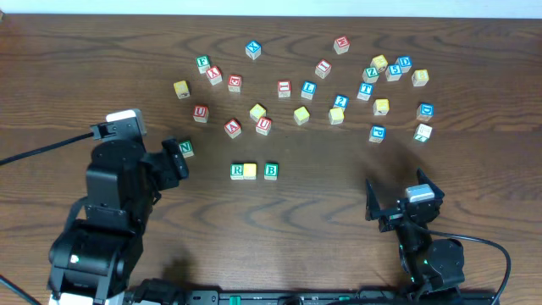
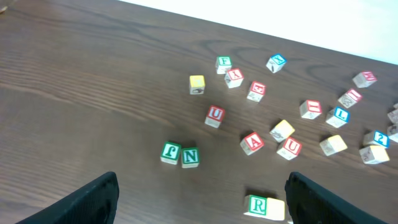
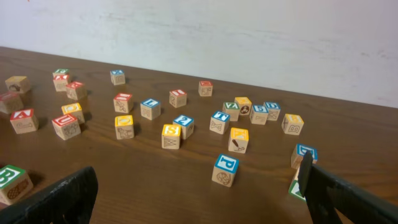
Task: Spell out ROBOT
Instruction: 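Raise the left gripper and withdraw it to the left side, then reach the right gripper to the yellow O block at back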
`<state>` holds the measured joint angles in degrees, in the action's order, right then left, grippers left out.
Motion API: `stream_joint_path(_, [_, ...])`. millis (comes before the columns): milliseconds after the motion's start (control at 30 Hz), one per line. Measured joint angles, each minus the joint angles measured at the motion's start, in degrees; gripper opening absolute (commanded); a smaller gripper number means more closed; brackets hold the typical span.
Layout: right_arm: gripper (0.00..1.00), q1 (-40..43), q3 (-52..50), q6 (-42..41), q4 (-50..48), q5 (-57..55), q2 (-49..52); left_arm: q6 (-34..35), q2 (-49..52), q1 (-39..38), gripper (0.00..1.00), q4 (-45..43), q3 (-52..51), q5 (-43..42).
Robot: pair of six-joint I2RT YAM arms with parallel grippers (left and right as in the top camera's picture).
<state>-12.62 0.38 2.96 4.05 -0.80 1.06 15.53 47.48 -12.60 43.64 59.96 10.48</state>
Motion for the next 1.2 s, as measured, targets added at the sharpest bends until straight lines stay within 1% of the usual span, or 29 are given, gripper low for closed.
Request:
stream_joint_path(33, [0.99, 0.00, 0.00, 0.00, 0.00, 0.00, 0.00, -0.81, 0.07, 2.29, 0.84, 0.17, 0.00, -2.08])
stream_joint_path(133, [0.99, 0.00, 0.00, 0.00, 0.00, 0.00, 0.00, -1.73, 2.69, 4.87, 0.84, 0.26, 0.00, -5.29])
stream_joint_path(367, [0.99, 0.00, 0.00, -0.02, 0.00, 0.00, 0.00, -2.10, 15.63, 5.11, 0.85, -0.66, 0.02, -7.85])
stream_joint_path(400, [0.99, 0.00, 0.00, 0.00, 0.00, 0.00, 0.00, -2.12, 16.50, 5.11, 0.90, -0.72, 0.02, -8.04])
stream_joint_path(433, [0.99, 0.00, 0.00, 0.00, 0.00, 0.00, 0.00, -2.12, 16.76, 5.11, 0.92, -0.87, 0.02, -8.07])
stream_joint_path(500, [0.99, 0.00, 0.00, 0.00, 0.00, 0.00, 0.00, -2.25, 16.87, 5.11, 1.00, -1.38, 0.02, -8.39])
stream_joint_path(700, [0.99, 0.00, 0.00, -0.17, -0.04, 0.15, 0.00, -2.29, 16.87, 5.11, 0.99, -1.70, 0.02, -8.66])
stream_joint_path(800, [0.99, 0.00, -0.02, -3.37, -1.70, 1.95, 0.02, -2.29, 16.87, 5.11, 0.99, -1.73, 0.02, -8.66])
stream_joint_path(867, [0.99, 0.00, 0.00, -6.99, -5.42, 4.11, 0.02, -2.29, 16.87, 5.11, 0.99, -1.75, 0.02, -8.68])
stream_joint_path(933, [0.99, 0.00, 0.48, -10.88, -5.92, 5.70, 0.04, -2.29, 16.87, 5.11, 0.99, -1.77, 0.02, -8.68])
stream_joint_path(1000, [0.99, 0.00, 3.39, -12.98, -3.72, 6.34, 1.14, -2.29, 16.87, 5.11, 0.99, -1.86, 0.02, -8.66])
stream_joint_path(1033, [0.99, 0.00, 6.78, -13.77, -1.86, 6.60, 3.32, -2.29, 16.87, 5.11, 0.99, -1.79, 0.02, -8.68])
stream_joint_path(1100, [0.99, 0.02, 13.22, -14.51, 0.98, 7.28, 8.79, -2.29, 16.90, 5.11, 0.99, -1.97, 0.02, -8.66])
stream_joint_path(1200, [0.99, 0.00, 23.52, -14.43, 6.97, 9.01, 20.74, -2.29, 16.92, 5.11, 0.99, -1.90, 0.02, -8.68])
